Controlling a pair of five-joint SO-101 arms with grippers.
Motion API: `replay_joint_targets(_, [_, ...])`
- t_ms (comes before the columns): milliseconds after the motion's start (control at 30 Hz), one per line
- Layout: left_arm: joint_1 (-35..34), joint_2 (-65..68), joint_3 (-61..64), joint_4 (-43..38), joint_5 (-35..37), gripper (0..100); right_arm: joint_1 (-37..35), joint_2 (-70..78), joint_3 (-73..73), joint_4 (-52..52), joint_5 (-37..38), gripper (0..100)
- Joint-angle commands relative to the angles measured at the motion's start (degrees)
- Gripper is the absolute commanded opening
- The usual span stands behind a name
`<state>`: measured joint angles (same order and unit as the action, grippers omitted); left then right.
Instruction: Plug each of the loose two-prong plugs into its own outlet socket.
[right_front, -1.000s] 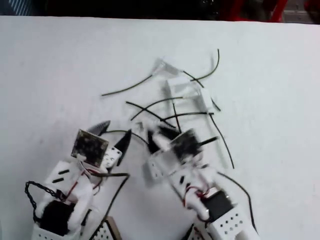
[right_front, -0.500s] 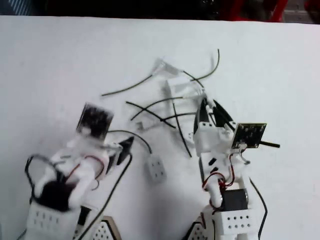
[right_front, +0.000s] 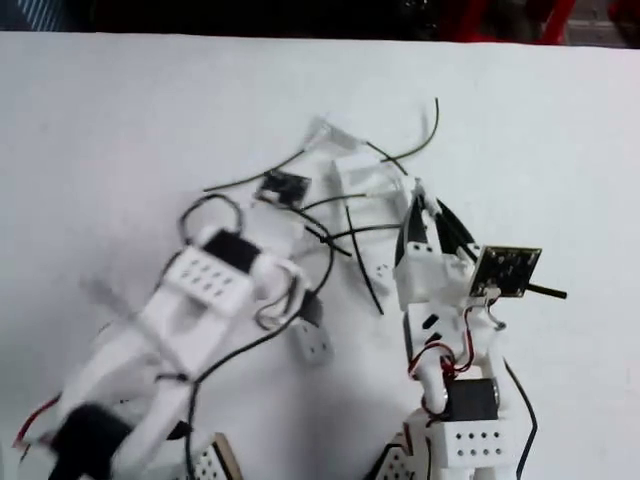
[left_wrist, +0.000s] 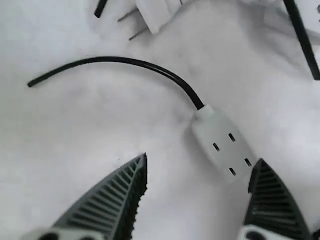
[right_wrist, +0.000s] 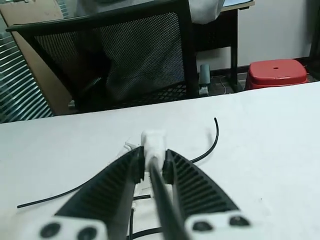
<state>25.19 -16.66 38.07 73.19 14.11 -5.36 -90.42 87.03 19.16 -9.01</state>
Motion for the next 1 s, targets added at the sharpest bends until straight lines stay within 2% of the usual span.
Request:
replay_joint_targets(0, [2.59, 7.69, -5.63, 0.26, 2.46, 32, 2.77, -0.84, -3.34, -1.8, -0.44, 1.7])
replay_joint_targets(233, [7.25, 20.44, -11.52, 0.26, 6.24, 32, 4.35, -0.48, -3.34, -3.38, -0.44, 1.7])
replay_joint_targets(400, [7.87, 28.7, -15.38, 0.26, 5.89, 32, 4.35, -0.48, -3.34, -3.38, -0.44, 1.7])
replay_joint_targets(500, [7.52, 31.43, -17.49, 0.26, -0.18, 28, 4.35, -0.48, -3.34, -3.38, -0.44, 1.7])
replay_joint_targets(667, [7.52, 31.87, -20.92, 0.35, -10.37, 2, 4.18, -0.48, -3.16, -3.38, -0.44, 1.7])
replay_joint_targets(767, [6.9, 31.87, -21.71, 0.88, -13.8, 5, 4.09, -0.48, -3.08, -3.38, -0.35, 1.7])
replay_joint_targets(833, [5.23, 32.04, -22.15, 0.62, -16.35, 2, 4.09, -0.48, -3.08, -3.38, -0.35, 1.7])
replay_joint_targets(967, [-0.22, 31.87, -24.18, 0.7, -27.6, 2, 4.0, -0.48, -3.08, -3.38, -0.18, 1.7])
